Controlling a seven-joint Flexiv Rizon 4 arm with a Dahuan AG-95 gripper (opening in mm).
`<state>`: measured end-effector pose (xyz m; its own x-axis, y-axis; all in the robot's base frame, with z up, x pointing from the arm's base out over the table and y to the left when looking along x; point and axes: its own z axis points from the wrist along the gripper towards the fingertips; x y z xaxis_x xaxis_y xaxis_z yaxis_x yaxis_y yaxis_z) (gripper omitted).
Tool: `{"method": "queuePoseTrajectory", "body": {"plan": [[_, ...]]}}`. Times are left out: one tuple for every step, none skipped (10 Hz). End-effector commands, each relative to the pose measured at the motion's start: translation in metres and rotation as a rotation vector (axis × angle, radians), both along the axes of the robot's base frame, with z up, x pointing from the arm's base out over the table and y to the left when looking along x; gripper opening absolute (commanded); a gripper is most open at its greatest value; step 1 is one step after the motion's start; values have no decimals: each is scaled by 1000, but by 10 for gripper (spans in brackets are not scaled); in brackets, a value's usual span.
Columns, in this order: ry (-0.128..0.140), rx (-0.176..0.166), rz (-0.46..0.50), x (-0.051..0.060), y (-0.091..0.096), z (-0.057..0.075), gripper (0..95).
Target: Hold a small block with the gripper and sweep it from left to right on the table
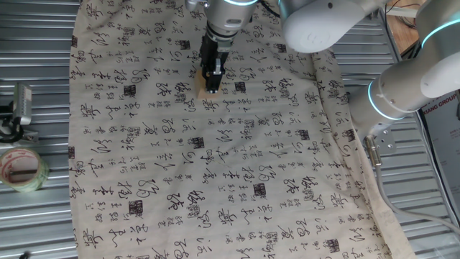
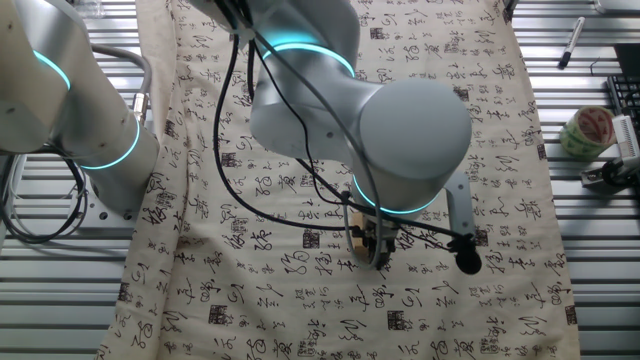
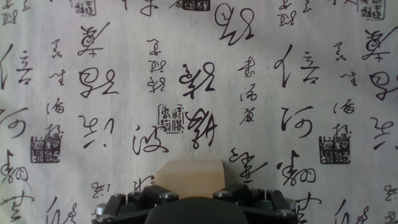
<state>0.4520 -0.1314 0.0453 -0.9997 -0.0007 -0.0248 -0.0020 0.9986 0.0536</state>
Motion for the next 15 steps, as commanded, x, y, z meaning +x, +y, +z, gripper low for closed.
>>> {"method": "queuePoseTrajectory", "body": {"plan": [[2,-2,-16,0,0,-1,760],[2,-2,-17,0,-1,-3,760],[1,-2,-16,0,-1,-4,760],[1,-2,-15,0,-1,-4,760],[1,-1,-16,0,-1,-4,570],[2,-1,-16,0,-1,-4,570],[1,-1,-16,0,-1,-5,570],[0,5,-18,0,-1,-5,570],[0,4,-17,0,-1,-5,570],[-1,4,-18,0,-1,-5,570],[-1,4,-18,0,-1,-5,570],[-1,4,-18,0,-1,-5,570],[-1,4,-18,0,-1,-5,570],[-1,4,-18,0,-1,-5,570],[-1,4,-18,0,-1,-5,570]]}}
